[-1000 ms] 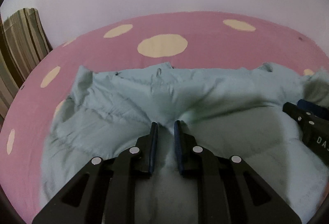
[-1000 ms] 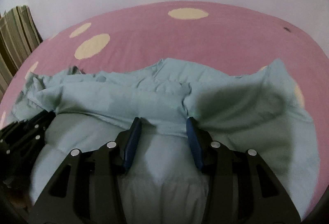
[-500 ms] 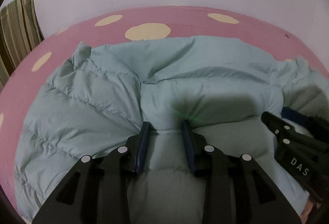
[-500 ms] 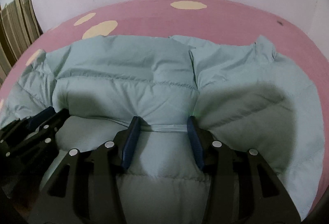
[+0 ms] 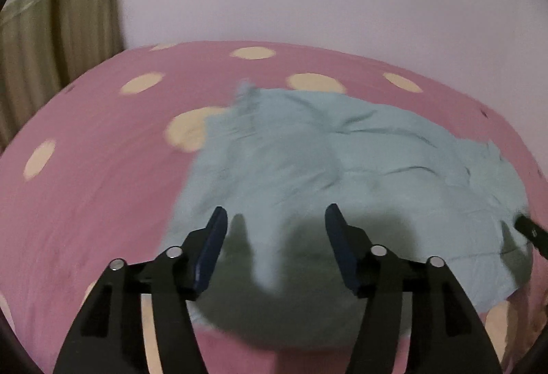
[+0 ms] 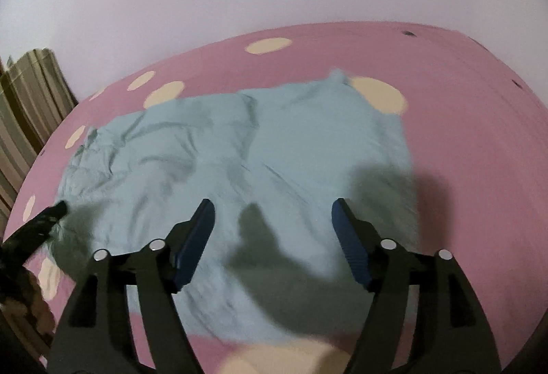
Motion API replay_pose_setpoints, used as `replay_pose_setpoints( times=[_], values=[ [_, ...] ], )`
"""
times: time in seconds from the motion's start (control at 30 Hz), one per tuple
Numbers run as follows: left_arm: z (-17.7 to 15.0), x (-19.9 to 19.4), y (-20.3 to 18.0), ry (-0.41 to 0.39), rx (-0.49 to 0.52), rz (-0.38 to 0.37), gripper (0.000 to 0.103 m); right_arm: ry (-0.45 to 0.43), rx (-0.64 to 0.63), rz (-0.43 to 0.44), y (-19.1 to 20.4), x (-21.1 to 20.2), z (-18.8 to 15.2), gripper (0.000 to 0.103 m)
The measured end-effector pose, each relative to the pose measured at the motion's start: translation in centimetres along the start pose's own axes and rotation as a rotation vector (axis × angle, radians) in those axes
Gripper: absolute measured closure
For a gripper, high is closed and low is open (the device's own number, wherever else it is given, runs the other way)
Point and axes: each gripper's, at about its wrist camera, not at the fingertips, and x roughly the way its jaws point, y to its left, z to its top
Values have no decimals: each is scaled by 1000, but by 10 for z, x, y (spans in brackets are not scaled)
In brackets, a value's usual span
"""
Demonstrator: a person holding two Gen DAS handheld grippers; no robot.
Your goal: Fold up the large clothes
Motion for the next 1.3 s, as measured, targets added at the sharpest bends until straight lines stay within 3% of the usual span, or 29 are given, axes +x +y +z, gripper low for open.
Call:
replay_pose_setpoints(
  times=[0.2, 0.33, 0.47, 0.5, 0.63, 0.77, 0.87, 1.3],
  values=[
    [-16, 3, 52, 65, -143, 31, 31, 39, 74, -72, -44, -7, -26, 24],
    [-18, 22, 59, 139, -210, -58, 27, 91, 119, -57, -57, 9, -31, 21],
    [-16, 33, 55, 136, -229, -102, 27, 107, 119, -51, -58, 20, -31, 18],
    [-16, 35, 54, 135, -232, -97, 28, 112, 123, -47, -59, 22, -30, 17],
    [-20, 38, 45, 134, -222, -89, 53, 129, 152, -26, -63, 30, -34, 18],
    [-21, 31, 30, 103, -125, -25, 78, 134, 141, 2, -54, 28, -36, 52],
    [-21, 27, 28, 99, -121, -22, 86, 139, 155, 39, -50, 28, -37, 67],
    [-21, 15, 27, 75, -109, -22, 92, 113, 157, 53, -43, 20, -37, 80]
  ],
)
